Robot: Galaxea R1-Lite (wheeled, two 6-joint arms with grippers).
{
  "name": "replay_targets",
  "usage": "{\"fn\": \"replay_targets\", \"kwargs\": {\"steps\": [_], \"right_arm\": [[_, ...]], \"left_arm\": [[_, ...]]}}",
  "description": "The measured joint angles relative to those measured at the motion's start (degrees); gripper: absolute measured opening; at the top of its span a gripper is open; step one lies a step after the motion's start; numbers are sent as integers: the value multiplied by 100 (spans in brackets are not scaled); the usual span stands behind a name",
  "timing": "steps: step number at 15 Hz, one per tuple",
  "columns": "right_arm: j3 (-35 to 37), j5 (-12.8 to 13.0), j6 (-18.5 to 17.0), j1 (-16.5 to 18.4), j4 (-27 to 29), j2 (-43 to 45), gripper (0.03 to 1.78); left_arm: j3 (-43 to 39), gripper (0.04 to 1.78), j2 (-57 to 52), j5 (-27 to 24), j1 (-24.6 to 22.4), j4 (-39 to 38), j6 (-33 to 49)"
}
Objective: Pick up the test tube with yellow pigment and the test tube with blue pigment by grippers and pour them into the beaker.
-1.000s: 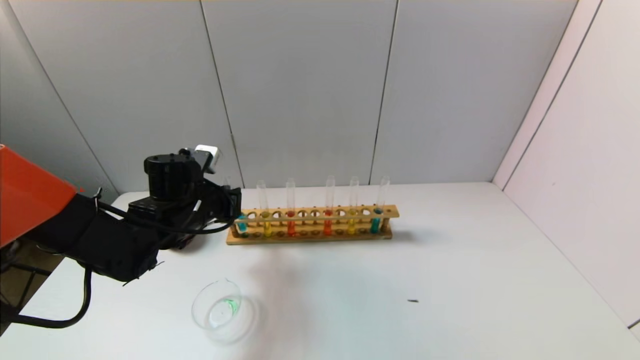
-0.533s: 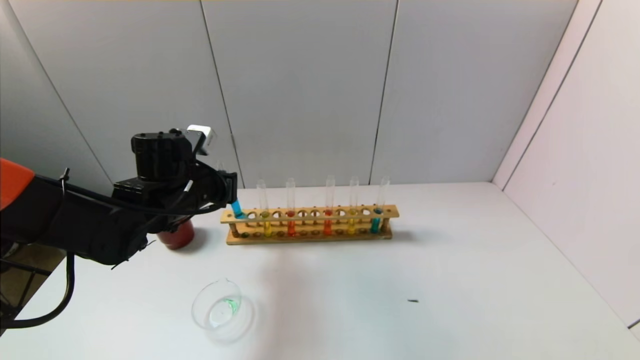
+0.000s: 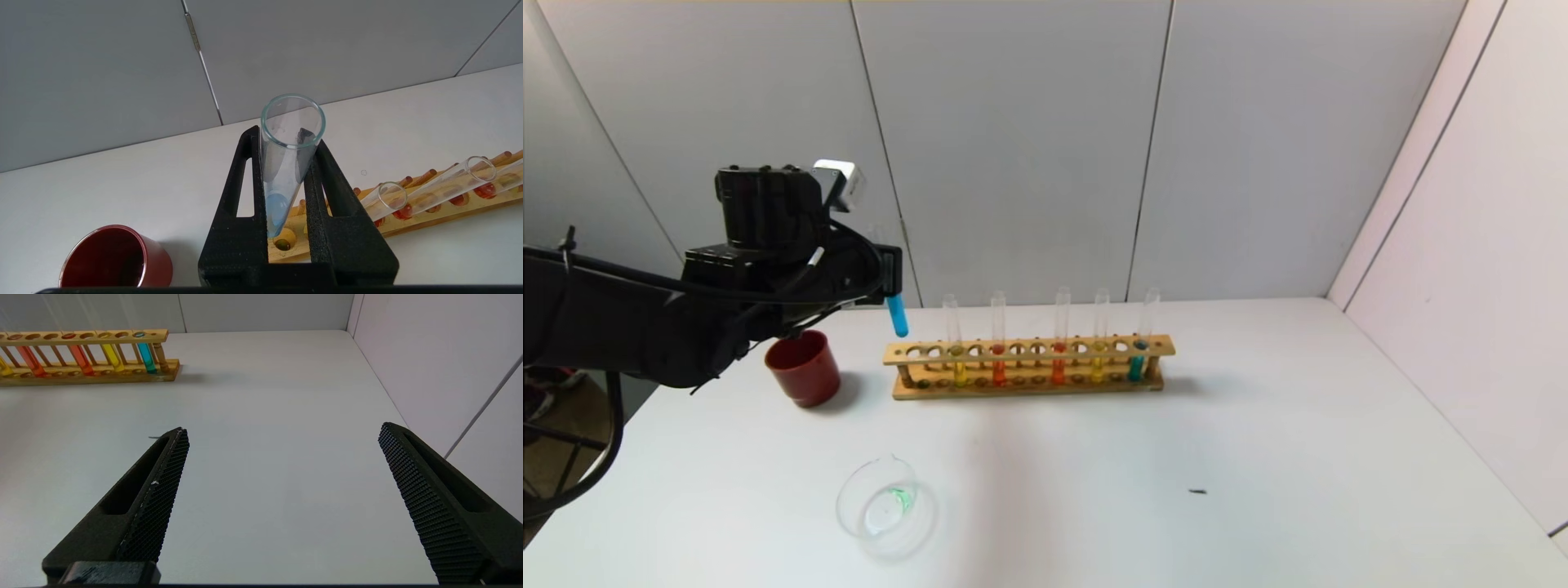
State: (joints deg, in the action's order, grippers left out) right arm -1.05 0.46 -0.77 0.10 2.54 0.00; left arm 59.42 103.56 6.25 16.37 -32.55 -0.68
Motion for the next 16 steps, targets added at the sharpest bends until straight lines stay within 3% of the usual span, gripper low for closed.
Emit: {"fn": "replay_targets", "kwargs": {"steps": [6,16], "right_arm": [[0,0,2,0,0,0,170],[1,2,2,0,0,0,170]], "left_arm": [[-40,31,-963,49,2,1318,-127],[-2138,31,-3369,55,-1,2371,-1196]]}}
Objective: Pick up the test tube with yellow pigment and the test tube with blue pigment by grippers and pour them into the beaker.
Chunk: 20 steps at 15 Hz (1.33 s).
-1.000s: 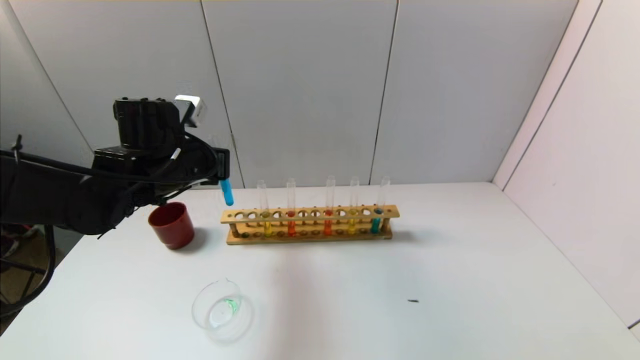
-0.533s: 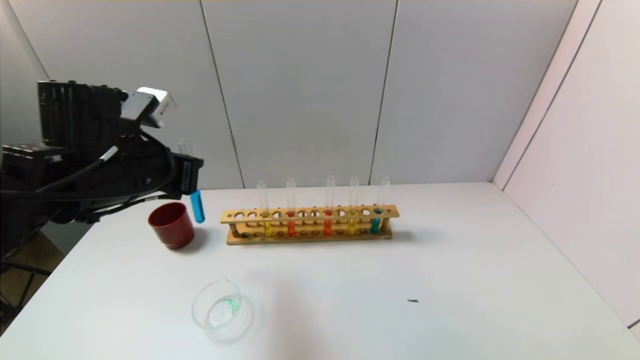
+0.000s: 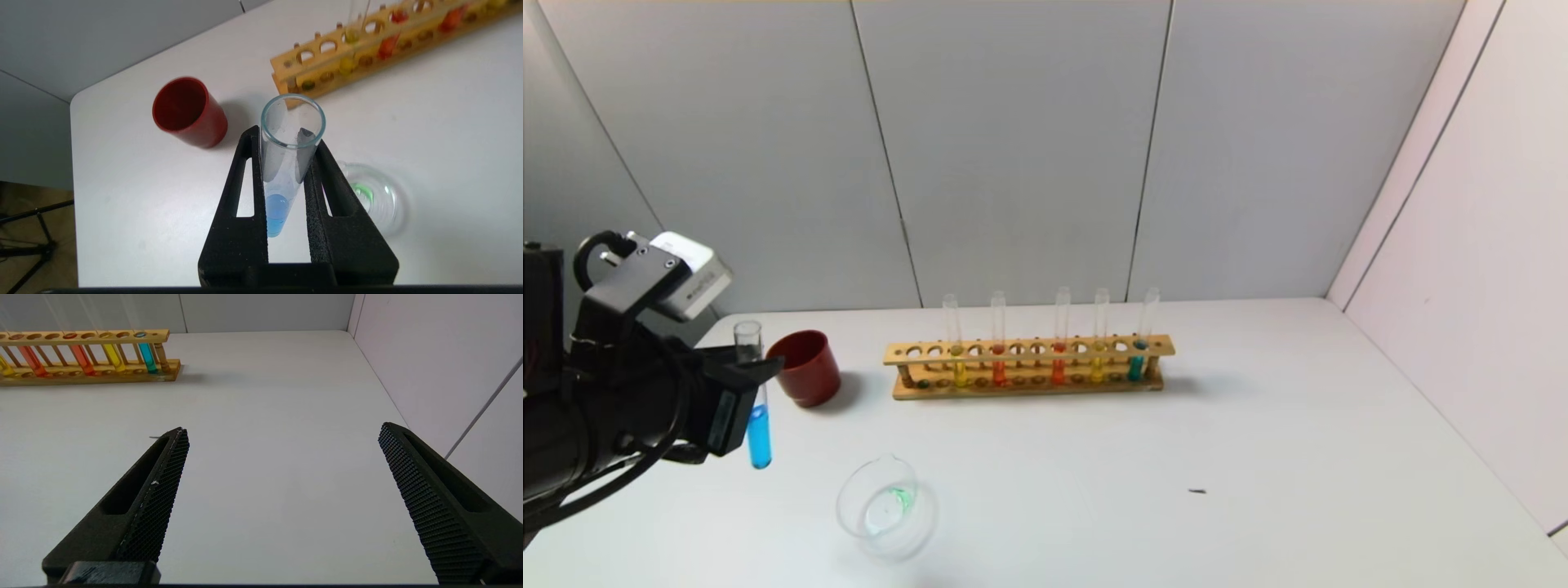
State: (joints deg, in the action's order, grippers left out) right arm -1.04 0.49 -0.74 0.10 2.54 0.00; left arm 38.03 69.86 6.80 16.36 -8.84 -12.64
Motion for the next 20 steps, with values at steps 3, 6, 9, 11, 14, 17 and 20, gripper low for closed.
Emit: {"fn": "replay_targets", "kwargs": {"steps": [3,6,9,11,14,17,20], "right_arm": [[0,2,-2,0,0,0,170],[0,2,-2,0,0,0,170],[0,0,-2,0,0,0,170],[0,0,0,0,0,0,170],[0,-2,0,0,0,0,170],[0,2,-2,0,0,0,170],[0,0,-5,0,0,0,170]], "left_arm": [[-160,31,-305,-5,0,827,-678],[-190,31,-284,-16,4,1173,-981],[-166,31,11,22,100,1231,-1243],[-144,31,260,336,304,1492,-1486],[-91,31,697,813,685,1636,-1638],[-63,31,1134,1150,883,1621,-1674],[-59,31,1447,1200,998,1623,-1680]]}}
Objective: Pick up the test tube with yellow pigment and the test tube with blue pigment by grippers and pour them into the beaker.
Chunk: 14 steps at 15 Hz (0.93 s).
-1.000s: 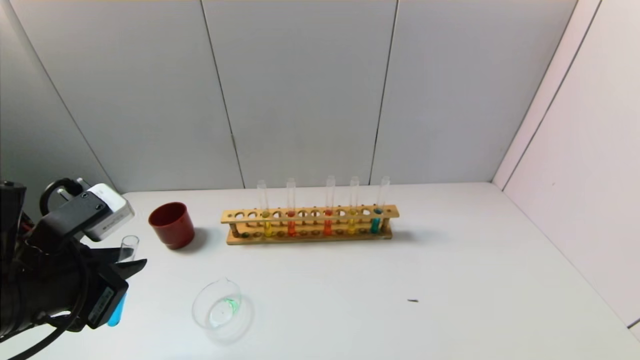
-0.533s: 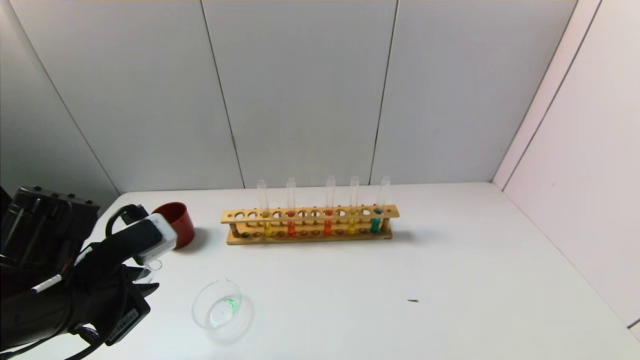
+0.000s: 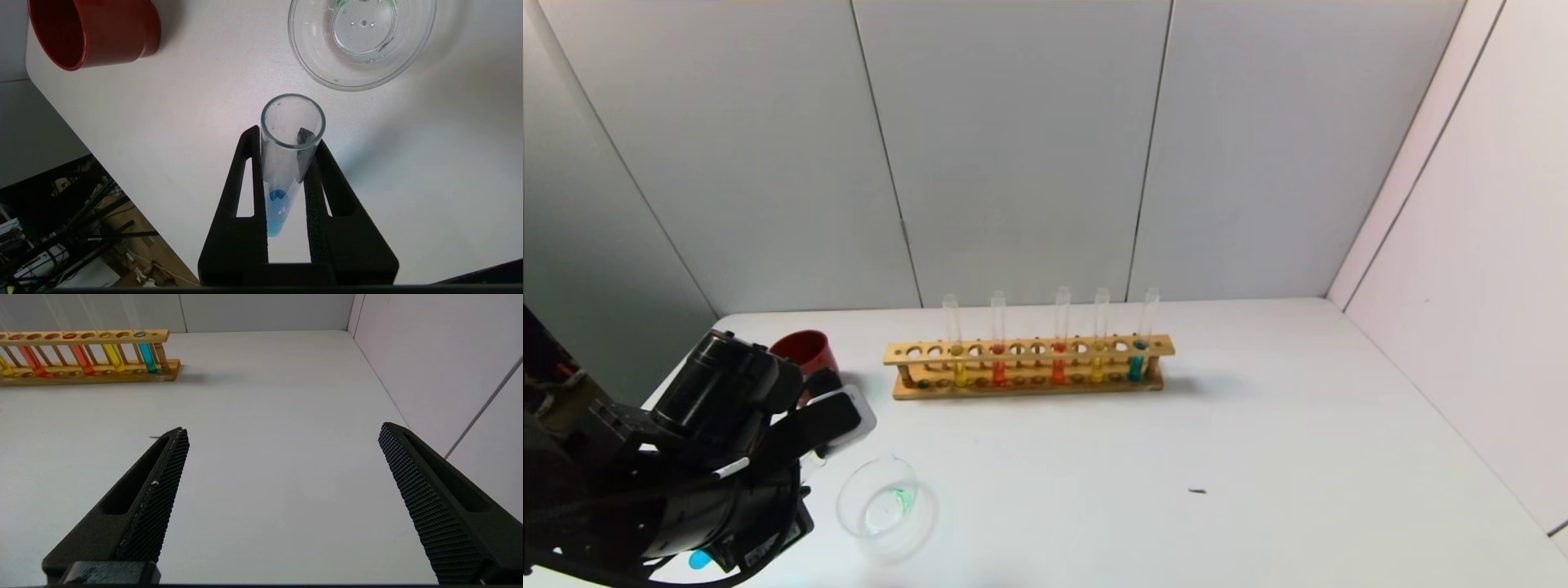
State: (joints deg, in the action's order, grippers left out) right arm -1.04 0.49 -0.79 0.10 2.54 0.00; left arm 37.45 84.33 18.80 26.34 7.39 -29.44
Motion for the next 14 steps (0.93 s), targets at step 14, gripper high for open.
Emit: {"fn": "replay_targets", "kwargs": {"steps": [14], "right_arm": [[0,2,2,0,0,0,170]], "left_arm": [[447,31,1490,768,168,766,-289]]}}
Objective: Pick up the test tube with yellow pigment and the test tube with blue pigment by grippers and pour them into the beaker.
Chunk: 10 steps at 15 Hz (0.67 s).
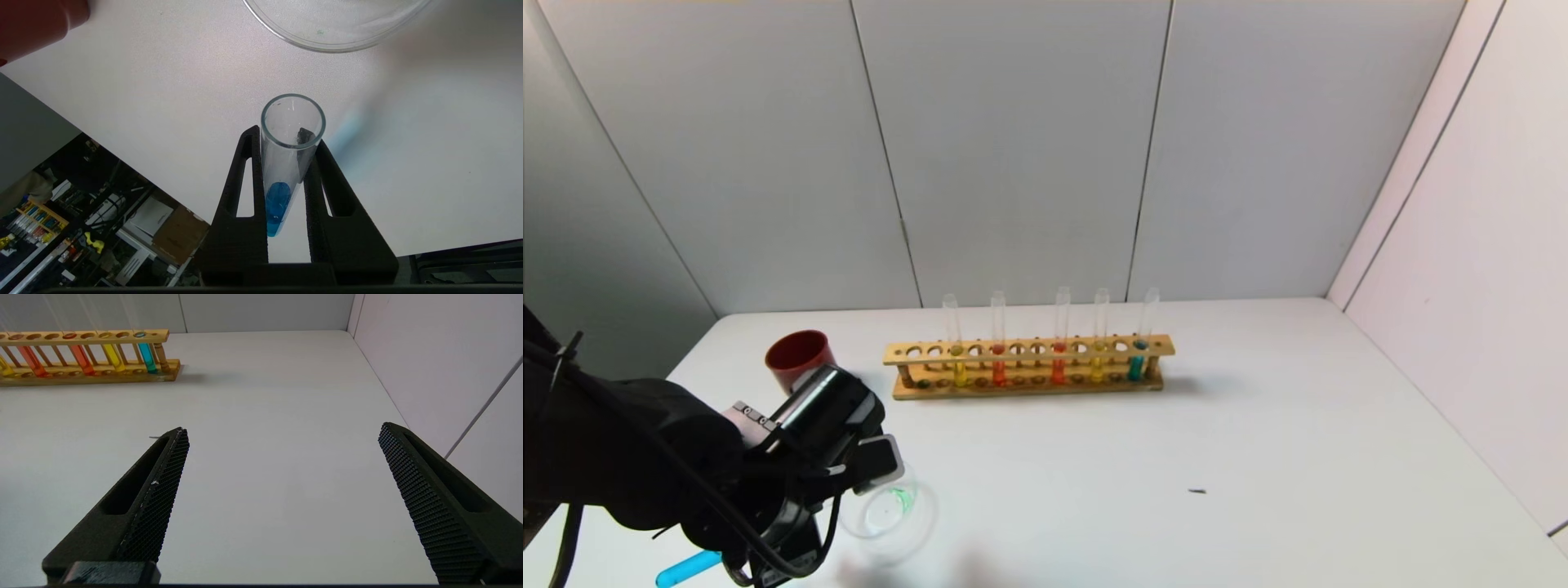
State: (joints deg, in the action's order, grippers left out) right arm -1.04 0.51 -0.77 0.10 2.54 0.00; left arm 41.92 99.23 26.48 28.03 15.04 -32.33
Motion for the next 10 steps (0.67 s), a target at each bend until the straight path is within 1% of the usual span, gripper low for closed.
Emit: {"fn": "replay_targets", "kwargs": {"steps": [3,6,8,10], "right_arm": [[0,0,0,0,0,0,170],[0,-2,0,0,-1,0,170],[0,-2,0,0,0,0,170],[0,-5,2,0,0,0,170]], "left_arm": [[250,31,210,52,2,171,-13],[818,31,383,325,-11,937,-60],[1218,31,538,371,-13,1458,-71],[1425,31,694,413,-11,1908,-72]]}}
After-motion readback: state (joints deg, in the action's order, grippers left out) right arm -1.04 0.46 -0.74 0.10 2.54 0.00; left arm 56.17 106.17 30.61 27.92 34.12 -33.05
